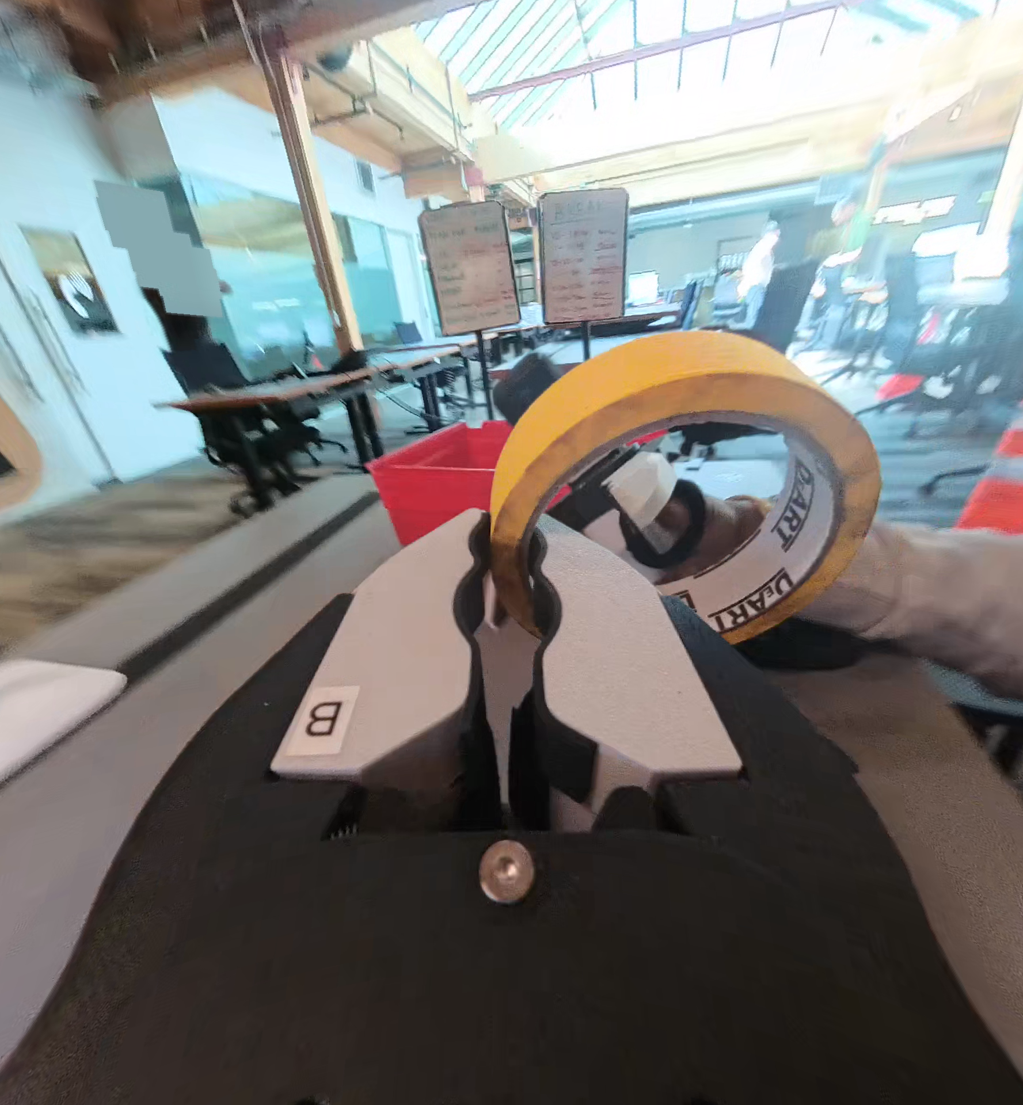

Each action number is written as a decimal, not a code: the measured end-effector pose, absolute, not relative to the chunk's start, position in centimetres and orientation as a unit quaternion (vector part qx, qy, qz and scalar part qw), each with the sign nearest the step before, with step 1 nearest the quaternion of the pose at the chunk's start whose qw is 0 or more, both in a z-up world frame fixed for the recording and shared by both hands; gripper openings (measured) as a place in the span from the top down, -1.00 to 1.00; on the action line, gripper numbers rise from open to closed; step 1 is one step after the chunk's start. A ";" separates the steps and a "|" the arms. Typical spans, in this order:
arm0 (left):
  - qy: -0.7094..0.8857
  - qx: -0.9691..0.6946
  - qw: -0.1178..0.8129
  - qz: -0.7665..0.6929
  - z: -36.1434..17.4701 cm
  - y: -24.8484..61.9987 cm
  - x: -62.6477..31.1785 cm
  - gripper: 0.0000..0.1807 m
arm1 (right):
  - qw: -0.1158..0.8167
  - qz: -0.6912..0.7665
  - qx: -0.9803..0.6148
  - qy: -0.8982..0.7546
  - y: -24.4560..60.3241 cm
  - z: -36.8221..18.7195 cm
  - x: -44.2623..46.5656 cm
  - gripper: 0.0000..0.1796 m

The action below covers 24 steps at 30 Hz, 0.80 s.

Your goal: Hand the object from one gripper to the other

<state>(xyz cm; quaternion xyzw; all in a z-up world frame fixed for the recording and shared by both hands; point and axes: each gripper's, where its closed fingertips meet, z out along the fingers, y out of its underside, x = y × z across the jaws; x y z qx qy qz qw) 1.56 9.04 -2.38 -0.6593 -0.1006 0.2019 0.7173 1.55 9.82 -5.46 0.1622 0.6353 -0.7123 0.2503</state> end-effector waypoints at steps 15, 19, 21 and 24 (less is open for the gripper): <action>0.007 -0.708 0.642 0.294 -4.2 10.8 2.5 0.88 | 0.424 -0.621 0.190 0.631 8.9 -7.8 3.9 0.70; 0.006 -0.706 0.647 0.287 -4.1 10.8 2.6 0.88 | 0.408 -0.614 0.173 0.653 8.8 -8.3 4.4 0.86; -0.001 -0.707 0.652 0.274 -4.1 11.0 2.7 0.88 | 0.380 -0.619 0.157 0.669 8.8 -8.5 4.5 0.88; -0.036 -0.697 0.683 0.216 -3.9 11.3 3.0 0.77 | 0.330 -0.634 0.136 0.686 8.9 -8.3 4.2 0.89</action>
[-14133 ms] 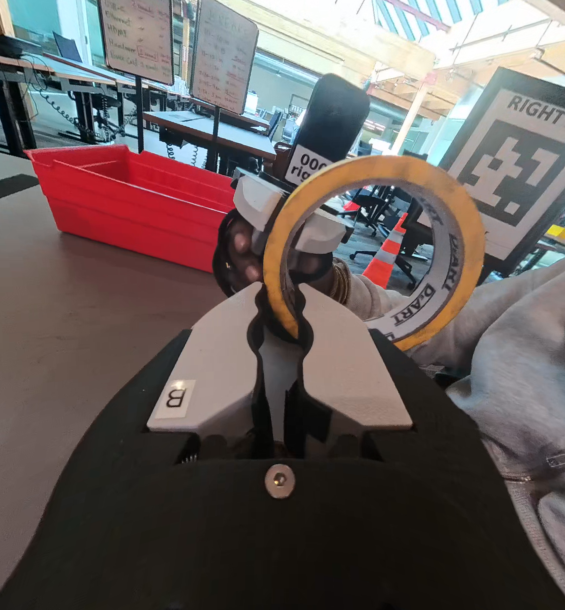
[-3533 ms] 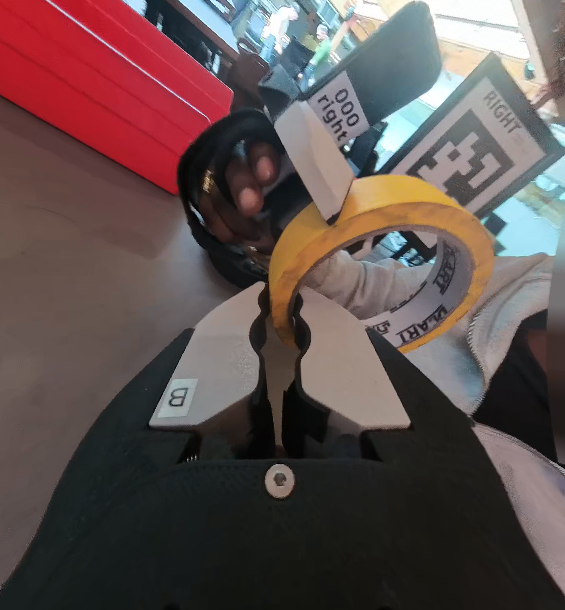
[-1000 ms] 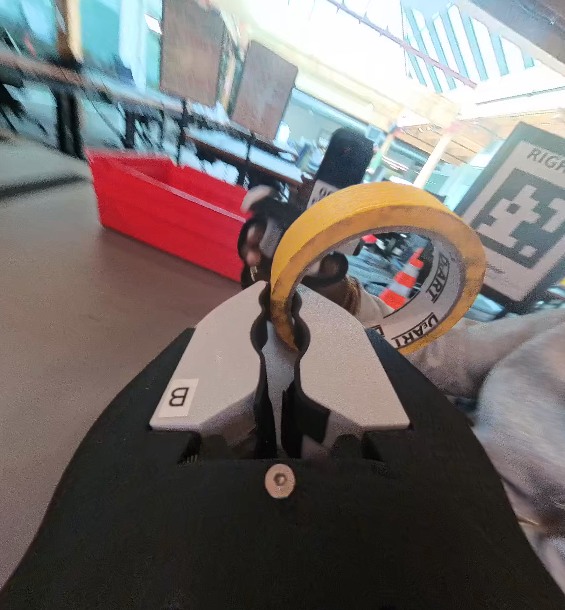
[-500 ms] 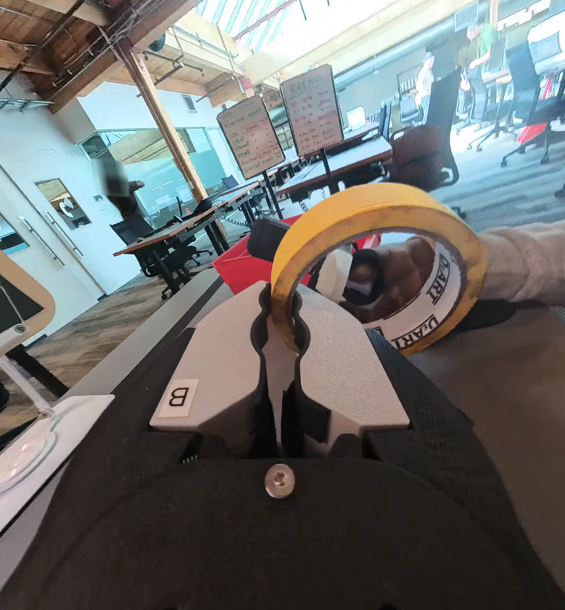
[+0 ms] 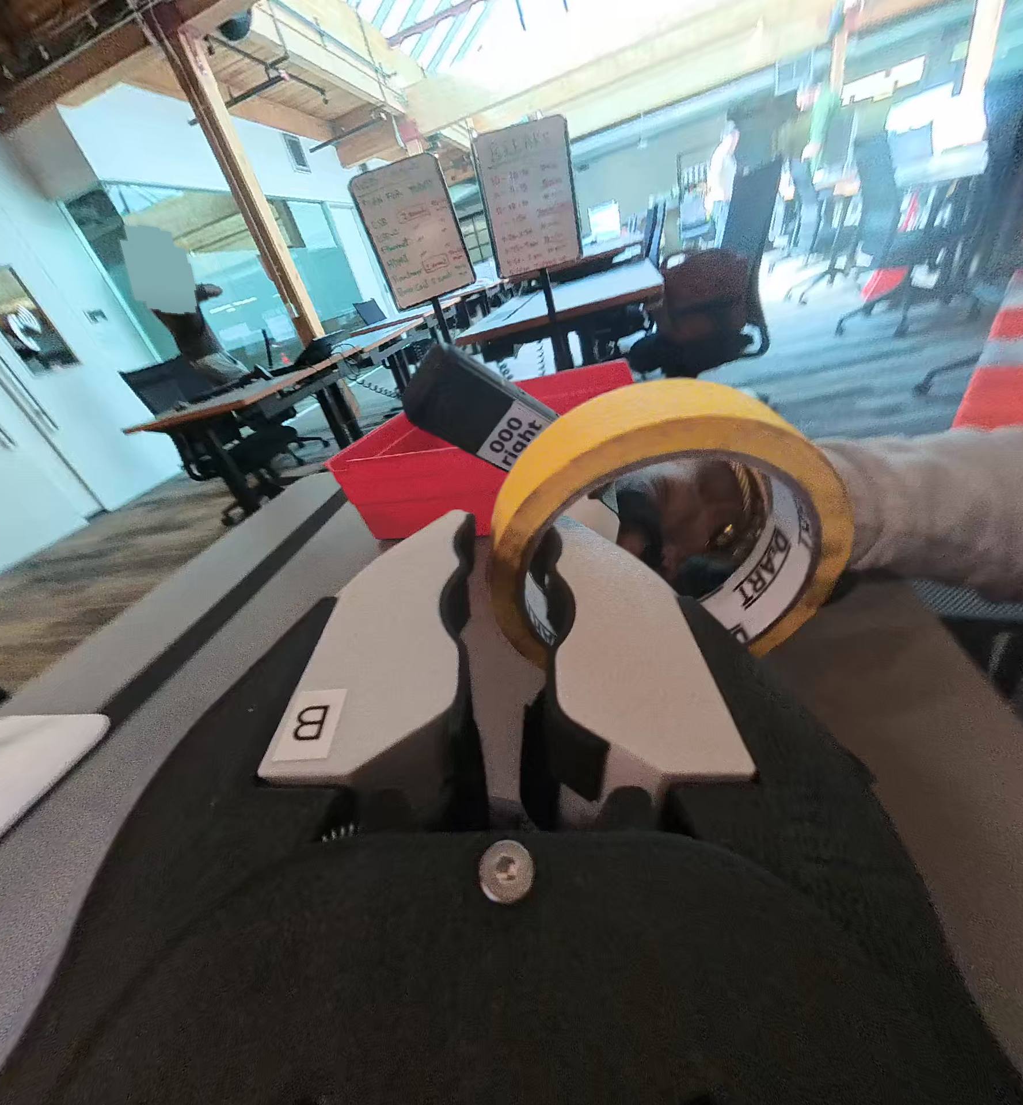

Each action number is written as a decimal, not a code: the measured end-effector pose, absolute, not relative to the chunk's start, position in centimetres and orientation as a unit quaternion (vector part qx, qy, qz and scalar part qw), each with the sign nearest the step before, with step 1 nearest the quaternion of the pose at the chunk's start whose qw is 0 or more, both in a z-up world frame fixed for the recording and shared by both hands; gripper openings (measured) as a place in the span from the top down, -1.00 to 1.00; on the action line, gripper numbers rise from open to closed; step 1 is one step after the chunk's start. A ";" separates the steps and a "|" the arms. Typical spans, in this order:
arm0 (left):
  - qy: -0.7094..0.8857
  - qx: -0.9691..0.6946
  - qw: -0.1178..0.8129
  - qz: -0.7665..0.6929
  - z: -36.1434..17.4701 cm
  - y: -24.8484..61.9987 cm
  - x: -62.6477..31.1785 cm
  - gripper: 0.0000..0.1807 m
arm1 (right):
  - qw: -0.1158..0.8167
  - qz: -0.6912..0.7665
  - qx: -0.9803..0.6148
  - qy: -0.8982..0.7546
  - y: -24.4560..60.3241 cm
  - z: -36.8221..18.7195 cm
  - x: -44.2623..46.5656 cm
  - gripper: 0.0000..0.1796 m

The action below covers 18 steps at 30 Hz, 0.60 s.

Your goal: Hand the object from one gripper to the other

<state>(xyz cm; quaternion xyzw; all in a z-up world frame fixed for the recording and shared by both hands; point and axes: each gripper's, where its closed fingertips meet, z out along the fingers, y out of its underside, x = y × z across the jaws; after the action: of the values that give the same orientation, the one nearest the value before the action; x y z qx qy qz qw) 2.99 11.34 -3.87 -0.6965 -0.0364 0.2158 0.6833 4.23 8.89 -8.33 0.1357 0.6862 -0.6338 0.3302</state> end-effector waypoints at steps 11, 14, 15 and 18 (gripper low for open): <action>-0.213 -0.660 0.685 -0.222 -5.7 12.3 4.6 0.53 | -0.032 -0.767 -0.057 0.638 11.0 -2.9 3.7 0.89; -0.204 -0.679 0.652 -0.267 -6.6 12.9 6.0 0.57 | -0.089 -0.773 -0.109 0.618 11.2 -2.1 4.8 0.88; -0.200 -0.686 0.644 -0.271 -6.9 13.1 6.3 0.58 | -0.100 -0.773 -0.117 0.616 11.2 -2.0 5.0 0.88; -0.195 -0.700 0.626 -0.281 -7.5 13.4 6.9 0.63 | -0.132 -0.769 -0.133 0.612 11.2 -1.9 5.1 0.88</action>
<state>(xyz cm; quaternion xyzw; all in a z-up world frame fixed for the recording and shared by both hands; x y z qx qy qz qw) 6.89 13.40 -7.54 -0.7005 -0.1951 -0.2813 0.6262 5.13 11.19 -1.91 -0.1329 0.6118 -0.7685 -0.1320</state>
